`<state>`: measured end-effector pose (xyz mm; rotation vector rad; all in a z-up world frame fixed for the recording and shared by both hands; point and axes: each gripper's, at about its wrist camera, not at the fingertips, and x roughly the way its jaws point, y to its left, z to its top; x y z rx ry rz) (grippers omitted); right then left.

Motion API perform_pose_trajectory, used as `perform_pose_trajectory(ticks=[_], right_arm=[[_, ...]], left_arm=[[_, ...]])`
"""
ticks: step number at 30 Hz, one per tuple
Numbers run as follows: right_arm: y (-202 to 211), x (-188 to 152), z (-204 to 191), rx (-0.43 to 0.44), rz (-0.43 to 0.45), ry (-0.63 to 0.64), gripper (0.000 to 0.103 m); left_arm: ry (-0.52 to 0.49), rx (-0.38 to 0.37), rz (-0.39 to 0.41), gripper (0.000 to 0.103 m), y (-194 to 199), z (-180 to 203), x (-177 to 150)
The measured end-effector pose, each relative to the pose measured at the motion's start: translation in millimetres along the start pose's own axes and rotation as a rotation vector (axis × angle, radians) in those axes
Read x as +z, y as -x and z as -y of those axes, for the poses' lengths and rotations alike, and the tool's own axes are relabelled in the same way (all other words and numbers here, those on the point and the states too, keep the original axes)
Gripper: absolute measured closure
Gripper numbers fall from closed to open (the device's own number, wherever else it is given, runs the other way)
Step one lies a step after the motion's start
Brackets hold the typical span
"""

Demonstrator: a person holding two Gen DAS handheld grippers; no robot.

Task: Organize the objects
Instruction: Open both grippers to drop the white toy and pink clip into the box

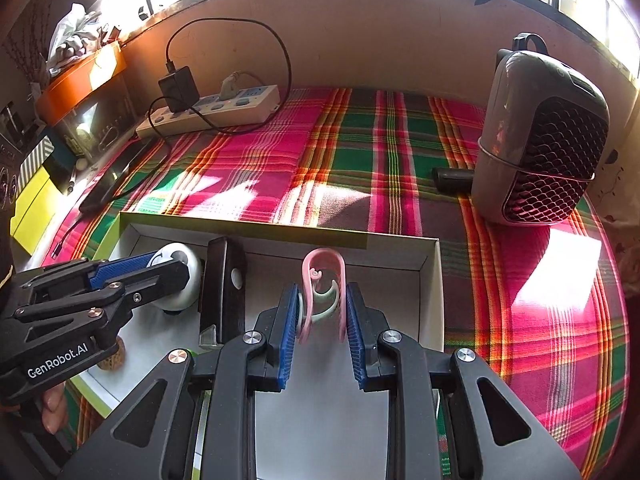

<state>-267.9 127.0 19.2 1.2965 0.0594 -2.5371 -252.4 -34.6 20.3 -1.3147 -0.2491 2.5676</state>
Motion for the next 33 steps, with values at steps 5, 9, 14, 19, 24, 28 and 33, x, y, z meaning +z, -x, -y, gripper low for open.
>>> perform_pose_trajectory(ticks=[5,9,14,19,24,28,33], right_arm=[[-3.7,-1.3,-0.9,-0.005,-0.008,0.005,0.079],[-4.9,-1.7,-1.8,-0.011,-0.009,0.013,0.079],[-6.2,-1.0,-3.0,-0.016,-0.007,0.019,0.079],[-6.8,-1.1,-3.6,-0.021,-0.007,0.024,0.079],[-6.9,-1.4,-3.7,-0.027,-0.004,0.022,0.079],[-7.3,-1.7,-3.7,-0.031,-0.006,0.024,0.078],[-7.5,-2.0,-4.6,-0.033,-0.007,0.024,0.077]], left_arm=[[-0.012,0.007,-0.012,0.079,-5.8,2.1,0.5],[-0.010,0.004,-0.009,0.079,-6.6,1.5,0.8],[-0.010,0.005,-0.012,0.079,-7.2,1.1,1.2],[-0.010,0.007,-0.014,0.078,-7.5,1.6,1.1],[-0.009,0.015,-0.015,0.077,-8.1,1.5,1.0],[-0.008,0.016,-0.016,0.077,-8.3,1.1,0.8],[-0.009,0.019,-0.016,0.076,-8.9,0.6,0.6]])
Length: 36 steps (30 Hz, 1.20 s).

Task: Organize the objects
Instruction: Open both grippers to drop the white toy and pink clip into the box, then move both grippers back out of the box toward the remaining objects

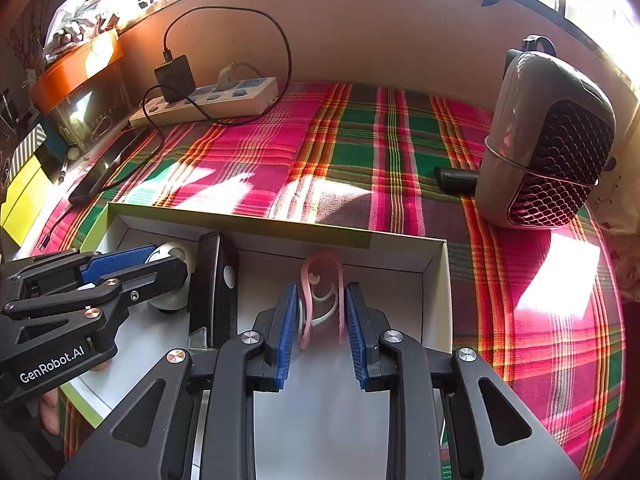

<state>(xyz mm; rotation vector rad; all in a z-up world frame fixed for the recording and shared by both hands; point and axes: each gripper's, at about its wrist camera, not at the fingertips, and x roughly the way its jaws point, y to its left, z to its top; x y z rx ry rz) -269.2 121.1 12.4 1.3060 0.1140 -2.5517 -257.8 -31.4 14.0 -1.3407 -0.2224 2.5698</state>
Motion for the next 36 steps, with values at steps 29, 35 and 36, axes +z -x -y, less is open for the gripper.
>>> perform_pose_trajectory(ticks=[29,35,36], right_arm=[[50.6,-14.6,-6.5,-0.022,0.093,-0.063,0.063],[68.9,-28.5,-12.7,-0.043,0.114,-0.080,0.063],[72.1,-31.9,-13.5,-0.043,0.118,-0.086,0.063]], left_arm=[[0.013,0.011,0.090,0.074,57.3,-4.3,-25.9],[0.013,-0.001,0.110,0.074,79.4,-5.2,-41.2],[0.010,-0.003,0.113,0.074,83.0,-5.0,-44.6]])
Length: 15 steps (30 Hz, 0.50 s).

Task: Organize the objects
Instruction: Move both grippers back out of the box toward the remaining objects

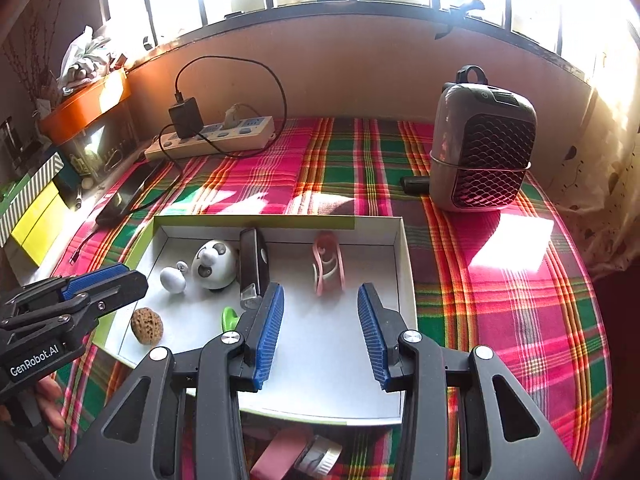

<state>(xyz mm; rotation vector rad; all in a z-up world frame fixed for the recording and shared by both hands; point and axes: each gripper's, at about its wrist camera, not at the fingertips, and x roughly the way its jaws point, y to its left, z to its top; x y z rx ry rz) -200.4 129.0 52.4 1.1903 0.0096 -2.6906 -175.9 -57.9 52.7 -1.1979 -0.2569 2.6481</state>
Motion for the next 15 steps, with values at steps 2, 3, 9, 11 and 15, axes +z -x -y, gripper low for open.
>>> perform_pose_trajectory(ticks=[2,3,9,11,15], right_arm=[[5.5,-5.2,-1.6,-0.005,0.001,-0.012,0.063],[8.6,-8.3,-3.0,-0.009,0.002,-0.015,0.063],[29.3,-29.1,-7.6,-0.028,0.019,-0.038,0.063],[36.7,-36.9,-8.4,-0.047,0.025,-0.045,0.063],[48.0,-54.4,-7.4,-0.075,0.021,-0.056,0.063]], left_arm=[[0.001,-0.006,0.003,0.074,7.2,-0.8,-6.8],[-0.001,-0.010,0.002,0.074,10.1,-1.3,-10.3],[0.004,-0.029,0.004,0.074,26.8,-7.5,-31.4],[0.004,-0.040,0.002,0.074,31.1,-8.5,-37.7],[0.001,-0.077,-0.005,0.074,35.9,-7.1,-50.4]])
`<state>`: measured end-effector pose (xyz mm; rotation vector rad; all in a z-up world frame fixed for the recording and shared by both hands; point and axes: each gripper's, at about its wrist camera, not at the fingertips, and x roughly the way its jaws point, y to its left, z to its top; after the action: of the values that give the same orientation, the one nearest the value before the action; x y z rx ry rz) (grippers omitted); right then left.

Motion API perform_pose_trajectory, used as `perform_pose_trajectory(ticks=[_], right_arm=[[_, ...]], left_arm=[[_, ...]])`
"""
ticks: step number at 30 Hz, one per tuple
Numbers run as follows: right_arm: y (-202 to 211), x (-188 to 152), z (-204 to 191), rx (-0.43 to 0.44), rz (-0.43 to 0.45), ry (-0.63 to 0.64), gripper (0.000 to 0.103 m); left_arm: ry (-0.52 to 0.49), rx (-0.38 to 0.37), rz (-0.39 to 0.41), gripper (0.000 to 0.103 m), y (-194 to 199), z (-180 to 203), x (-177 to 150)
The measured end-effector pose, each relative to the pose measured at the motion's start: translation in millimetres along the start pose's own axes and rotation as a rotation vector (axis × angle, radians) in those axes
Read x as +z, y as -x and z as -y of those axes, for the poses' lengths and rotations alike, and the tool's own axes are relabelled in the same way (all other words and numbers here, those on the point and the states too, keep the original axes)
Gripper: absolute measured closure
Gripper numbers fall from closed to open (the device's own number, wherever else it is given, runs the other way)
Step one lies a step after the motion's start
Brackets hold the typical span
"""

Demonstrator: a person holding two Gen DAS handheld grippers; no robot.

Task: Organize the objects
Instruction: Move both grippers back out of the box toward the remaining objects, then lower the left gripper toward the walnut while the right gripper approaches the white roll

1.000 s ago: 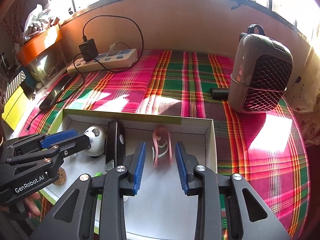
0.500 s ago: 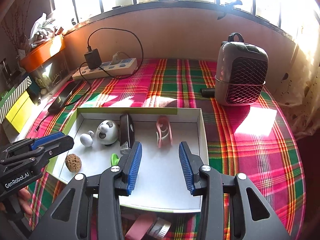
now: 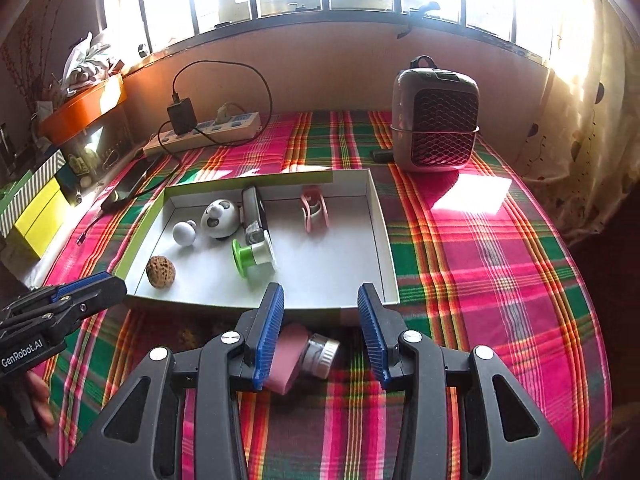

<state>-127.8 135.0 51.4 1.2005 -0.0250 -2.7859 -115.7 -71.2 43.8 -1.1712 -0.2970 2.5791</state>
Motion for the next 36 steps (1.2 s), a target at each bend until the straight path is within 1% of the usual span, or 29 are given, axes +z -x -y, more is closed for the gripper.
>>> perform_pose_trajectory(ticks=[6,12,15,20,30,36], right_arm=[[7.8,-20.5,4.3,-0.023,-0.020,-0.014,0.063],[6.5,-35.5,10.3,-0.027,-0.046,-0.003,0.063],[2.5,-36.7,14.4,-0.002,-0.050,-0.018,0.063],[-3.9,-35.8,14.0,0.042,-0.054,-0.009,0.063],[-21.8,-33.8,14.1,0.072,-0.082,0.011,0.062],[-25.9,-30.8,12.4,0.059,-0.086,0.033,0.058]], left_arm=[[-0.006,-0.039,-0.030,0.074,-4.8,3.7,-13.3],[-0.010,-0.059,-0.053,0.074,-12.9,8.7,-17.7],[-0.005,-0.061,-0.067,0.074,-17.4,10.7,-19.1],[0.014,-0.044,-0.091,0.074,-26.4,11.8,-21.5],[0.041,-0.023,-0.106,0.073,-33.3,10.1,-22.9],[0.036,-0.027,-0.111,0.073,-34.8,14.4,-22.0]])
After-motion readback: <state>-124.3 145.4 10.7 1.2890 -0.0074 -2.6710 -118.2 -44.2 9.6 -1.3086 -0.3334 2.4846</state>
